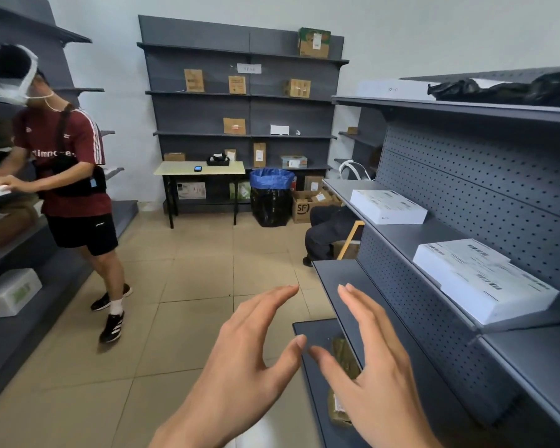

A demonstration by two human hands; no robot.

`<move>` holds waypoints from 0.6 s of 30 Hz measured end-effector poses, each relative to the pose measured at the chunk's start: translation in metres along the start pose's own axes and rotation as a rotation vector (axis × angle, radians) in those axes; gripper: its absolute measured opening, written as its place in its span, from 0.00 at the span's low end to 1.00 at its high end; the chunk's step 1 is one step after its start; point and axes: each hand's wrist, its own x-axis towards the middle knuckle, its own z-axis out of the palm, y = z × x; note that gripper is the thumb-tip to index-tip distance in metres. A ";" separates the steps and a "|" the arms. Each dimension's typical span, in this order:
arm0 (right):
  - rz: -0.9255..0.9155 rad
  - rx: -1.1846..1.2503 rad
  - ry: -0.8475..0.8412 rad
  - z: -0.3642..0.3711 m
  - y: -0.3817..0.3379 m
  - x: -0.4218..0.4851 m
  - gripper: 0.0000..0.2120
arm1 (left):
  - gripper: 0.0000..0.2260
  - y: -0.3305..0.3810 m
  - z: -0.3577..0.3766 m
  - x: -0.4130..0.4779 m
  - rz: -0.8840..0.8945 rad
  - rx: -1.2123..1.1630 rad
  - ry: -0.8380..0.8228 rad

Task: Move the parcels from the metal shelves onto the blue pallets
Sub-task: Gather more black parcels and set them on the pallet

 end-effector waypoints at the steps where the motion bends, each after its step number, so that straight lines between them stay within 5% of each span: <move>1: 0.005 -0.008 0.003 0.006 0.000 0.007 0.38 | 0.25 -0.007 -0.003 0.008 0.007 -0.003 -0.006; 18: 0.020 -0.223 0.185 0.078 -0.027 0.141 0.36 | 0.25 -0.094 -0.056 0.179 0.310 -0.134 -0.101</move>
